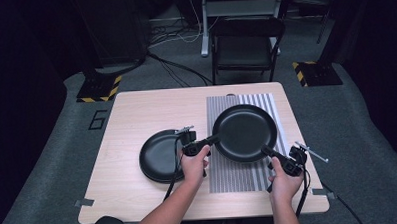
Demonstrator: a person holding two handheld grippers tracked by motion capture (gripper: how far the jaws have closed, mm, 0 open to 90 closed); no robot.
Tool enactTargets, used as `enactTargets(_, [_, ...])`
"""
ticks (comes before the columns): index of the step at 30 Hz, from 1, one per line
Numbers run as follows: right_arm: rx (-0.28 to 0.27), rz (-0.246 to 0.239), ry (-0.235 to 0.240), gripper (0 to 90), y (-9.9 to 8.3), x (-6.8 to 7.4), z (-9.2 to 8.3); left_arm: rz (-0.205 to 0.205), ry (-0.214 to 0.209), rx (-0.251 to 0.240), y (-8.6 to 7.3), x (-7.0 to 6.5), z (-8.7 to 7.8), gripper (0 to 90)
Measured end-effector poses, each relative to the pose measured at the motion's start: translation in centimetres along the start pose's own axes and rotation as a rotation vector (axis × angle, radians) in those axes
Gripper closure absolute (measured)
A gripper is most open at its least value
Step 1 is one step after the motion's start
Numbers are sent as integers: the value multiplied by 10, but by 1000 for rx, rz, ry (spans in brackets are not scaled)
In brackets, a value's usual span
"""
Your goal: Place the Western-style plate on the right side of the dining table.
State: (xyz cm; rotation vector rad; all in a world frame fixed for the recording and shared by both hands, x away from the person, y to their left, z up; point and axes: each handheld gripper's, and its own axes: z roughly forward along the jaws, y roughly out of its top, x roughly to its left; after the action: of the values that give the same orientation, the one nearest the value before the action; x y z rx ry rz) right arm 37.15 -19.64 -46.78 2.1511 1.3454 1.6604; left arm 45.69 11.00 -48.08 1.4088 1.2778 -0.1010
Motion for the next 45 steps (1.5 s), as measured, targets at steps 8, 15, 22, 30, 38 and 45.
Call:
enactTargets(8, [12,15,-12,769,-3,-12,0,-6,13,23,-9,3,8,768])
enactTargets(15, [38,23,-24,769,-2,-23,10,-30,39,38,-13,11,17,767])
enactTargets(22, [60,23,-42,767,0,-30,19,-41,59,45,-15,17,27,764])
enactTargets(30, [95,50,-36,760,5,-39,33,-52,91,40,-12,22,33,767])
enactTargets(38, [121,100,-32,760,9,-43,49,-53,132,31,-7,25,39,768])
enactTargets(45, [152,110,-27,760,15,-50,57,-63,149,40,-6,27,46,764])
